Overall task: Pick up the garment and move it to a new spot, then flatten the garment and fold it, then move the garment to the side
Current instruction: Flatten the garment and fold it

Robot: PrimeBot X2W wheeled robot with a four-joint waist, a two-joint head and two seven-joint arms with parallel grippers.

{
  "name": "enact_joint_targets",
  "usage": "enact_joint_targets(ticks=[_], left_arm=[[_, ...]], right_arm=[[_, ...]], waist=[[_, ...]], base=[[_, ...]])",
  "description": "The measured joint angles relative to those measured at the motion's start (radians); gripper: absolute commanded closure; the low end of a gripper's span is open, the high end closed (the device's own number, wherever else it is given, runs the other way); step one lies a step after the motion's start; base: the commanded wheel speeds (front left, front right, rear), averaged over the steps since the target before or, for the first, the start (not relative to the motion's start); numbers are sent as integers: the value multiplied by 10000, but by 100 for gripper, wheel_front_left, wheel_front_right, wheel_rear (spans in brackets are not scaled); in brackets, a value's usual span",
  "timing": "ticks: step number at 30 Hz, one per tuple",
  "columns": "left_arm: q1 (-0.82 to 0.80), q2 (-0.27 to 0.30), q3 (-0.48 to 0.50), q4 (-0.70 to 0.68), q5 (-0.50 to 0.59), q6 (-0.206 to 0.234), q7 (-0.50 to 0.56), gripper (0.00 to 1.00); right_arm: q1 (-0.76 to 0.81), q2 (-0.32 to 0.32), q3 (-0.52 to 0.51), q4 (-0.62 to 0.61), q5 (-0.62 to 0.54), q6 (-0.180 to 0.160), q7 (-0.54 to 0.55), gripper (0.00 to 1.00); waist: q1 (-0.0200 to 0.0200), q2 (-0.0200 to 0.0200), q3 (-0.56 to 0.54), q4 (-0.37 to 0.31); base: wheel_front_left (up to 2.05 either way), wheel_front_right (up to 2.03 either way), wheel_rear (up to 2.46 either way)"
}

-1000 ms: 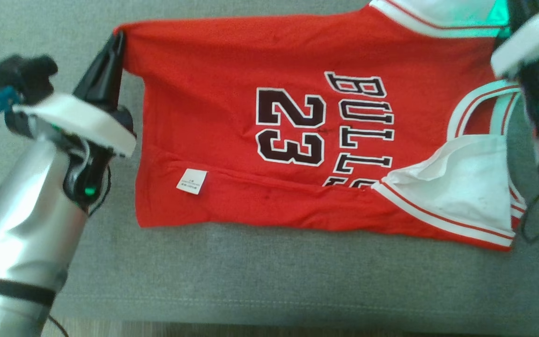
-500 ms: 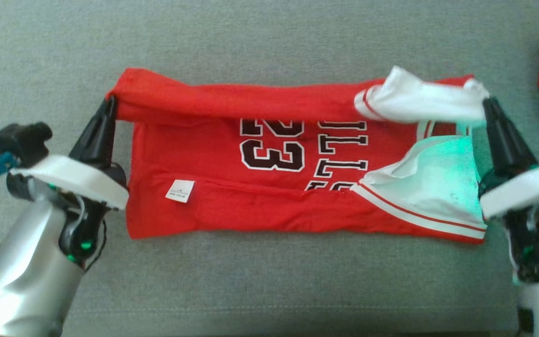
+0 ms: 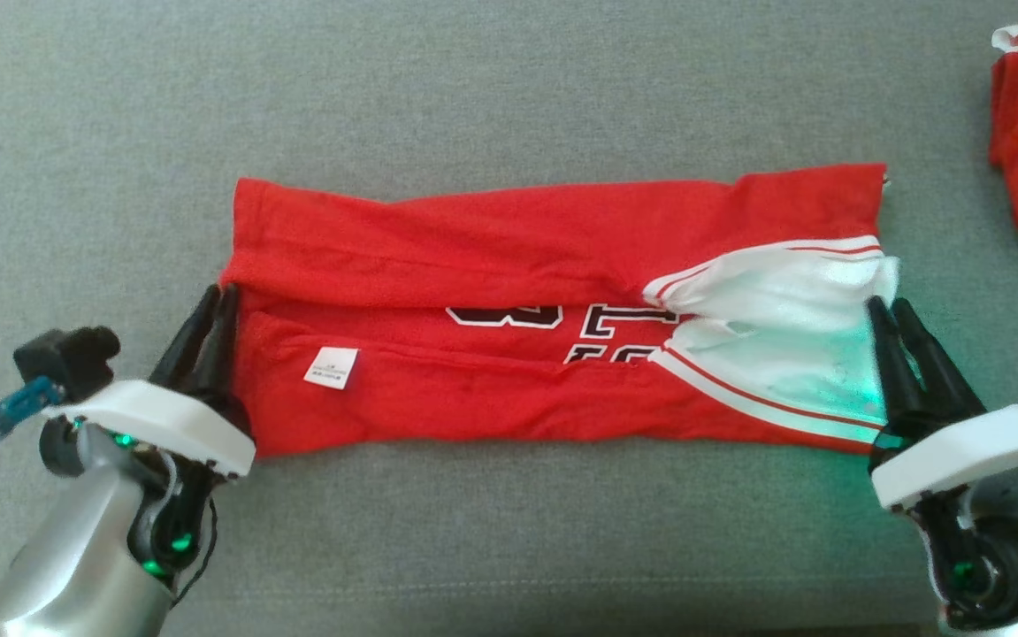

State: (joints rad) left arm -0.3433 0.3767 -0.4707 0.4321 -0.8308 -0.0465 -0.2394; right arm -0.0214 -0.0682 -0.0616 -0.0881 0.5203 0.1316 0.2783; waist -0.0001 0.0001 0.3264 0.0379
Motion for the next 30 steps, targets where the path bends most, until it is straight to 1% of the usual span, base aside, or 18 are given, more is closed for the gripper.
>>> enact_joint_targets(ticks=[5, 8, 10, 13, 17, 20, 22, 25, 30], left_arm=[[298, -67, 4, 90, 4, 125, -4, 0], [584, -92, 102, -44, 334, 430, -59, 0], [768, -136, 372, -424, 842, 771, -100, 0], [1033, -364, 1124, -1603, 1942, 1354, -102, 0], [1597, -907, 1927, -3097, 3172, 1705, -121, 0], [2294, -1212, 2197, -3745, 3829, 1743, -134, 0], [2725, -1290, 2266, -3958, 4213, 1785, -134, 0], [3140, -1342, 2266, -4077, 4681, 1783, -134, 0], [3445, -1488, 2291, -4119, 5150, 1751, -134, 0]], right_arm=[[139, 79, 219, -27, -391, 0, -506, 0], [230, 77, 268, -190, -978, 0, -1175, 0], [226, 71, 259, -334, -1361, 0, -1651, 0], [221, 69, 238, -387, -1933, 0, -2190, 0], [214, 69, 249, -360, -2443, 0, -2598, 0], [217, 71, 259, -276, -2708, 0, -2755, 0], [219, 73, 268, -238, -2859, 0, -2892, 0], [250, 77, 261, -153, -3037, 0, -3041, 0], [459, 127, 234, 65, -3233, 0, -3193, 0]], waist=[[0, 0, -136, 14], [0, 0, -291, 24], [0, 0, -415, 21], [0, 0, -605, 24], [0, 0, -862, 33], [0, 0, -1071, 29], [0, 0, -1209, 17], [0, 0, -1383, -7], [0, 0, -1614, -28]], base=[[0, 0, 0], [0, 0, 0], [0, 0, 0], [0, 0, 0], [0, 0, 0], [0, 0, 0], [0, 0, 0], [0, 0, 0], [0, 0, 0]])
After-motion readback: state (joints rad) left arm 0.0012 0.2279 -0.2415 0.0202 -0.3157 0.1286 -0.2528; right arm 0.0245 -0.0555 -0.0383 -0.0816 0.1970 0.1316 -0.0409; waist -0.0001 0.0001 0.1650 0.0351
